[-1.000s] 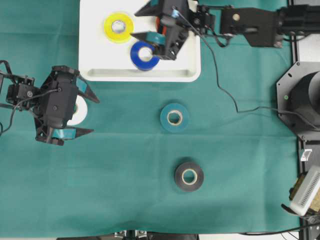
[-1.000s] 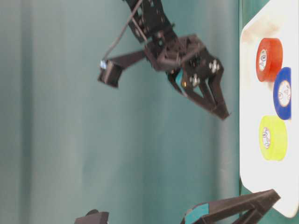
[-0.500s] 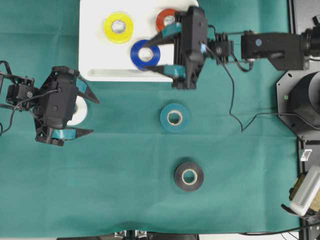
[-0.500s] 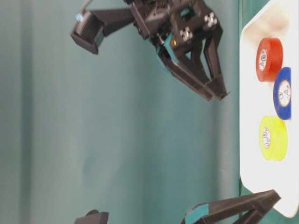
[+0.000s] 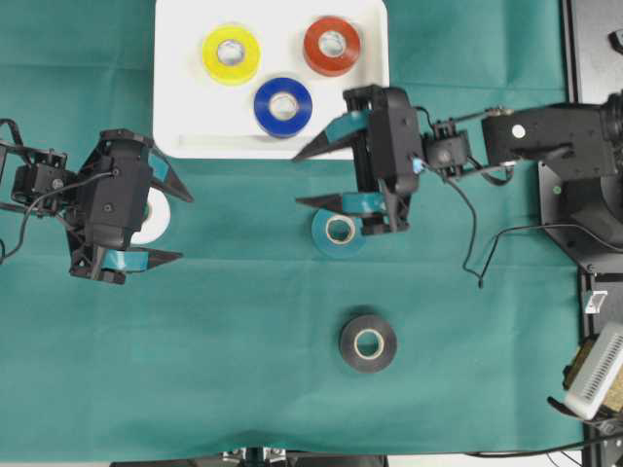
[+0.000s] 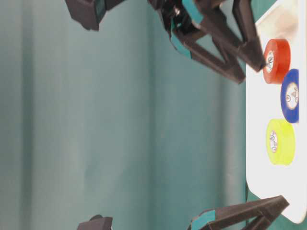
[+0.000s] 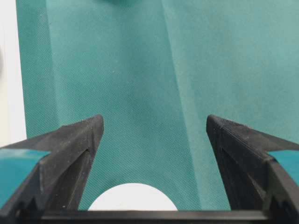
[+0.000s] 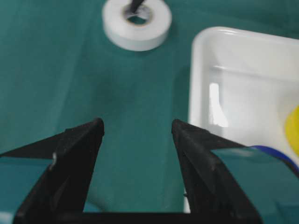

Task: Put the tape alternately from left to right into the white case.
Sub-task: 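Release the yellow roll in the tray and pull the right gripper back, then lower the left gripper into the white tape roll's hole and grasp it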

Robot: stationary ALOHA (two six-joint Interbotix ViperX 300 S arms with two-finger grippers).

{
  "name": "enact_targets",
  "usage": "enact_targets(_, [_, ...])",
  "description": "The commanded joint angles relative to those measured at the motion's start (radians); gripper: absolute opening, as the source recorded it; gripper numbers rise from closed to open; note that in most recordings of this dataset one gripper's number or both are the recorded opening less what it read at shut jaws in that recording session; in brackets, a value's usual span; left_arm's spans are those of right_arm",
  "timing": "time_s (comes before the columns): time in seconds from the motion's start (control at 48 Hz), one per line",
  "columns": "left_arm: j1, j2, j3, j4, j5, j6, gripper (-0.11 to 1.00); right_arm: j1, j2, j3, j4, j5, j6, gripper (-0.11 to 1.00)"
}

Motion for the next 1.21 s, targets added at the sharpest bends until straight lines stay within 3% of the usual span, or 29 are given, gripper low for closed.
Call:
enact_targets(0.0, [-0.006, -0.009, -0.018, -0.003, -0.008, -0.002, 0.77, 0.017, -0.041, 0.009, -0.002, -0.009, 0.002, 0.64])
enact_targets(0.292, [-0.015, -0.009, -0.008, -0.003, -0.008, -0.003, 0.77, 0.04, -0.118, 0.077, 0.003, -0.011, 0.005, 0.64])
enact_targets(0.667, [-0.017, -0.011, 0.0, -0.005, 0.012, -0.006, 0.77, 0.041, -0.114, 0.08, 0.005, -0.011, 0.035, 0.64])
enact_targets(1.188, [-0.017, 0.021, 0.06, -0.003, 0.115, -0.209, 0.77, 0.041, -0.114, 0.08, 0.005, -0.011, 0.037, 0.64])
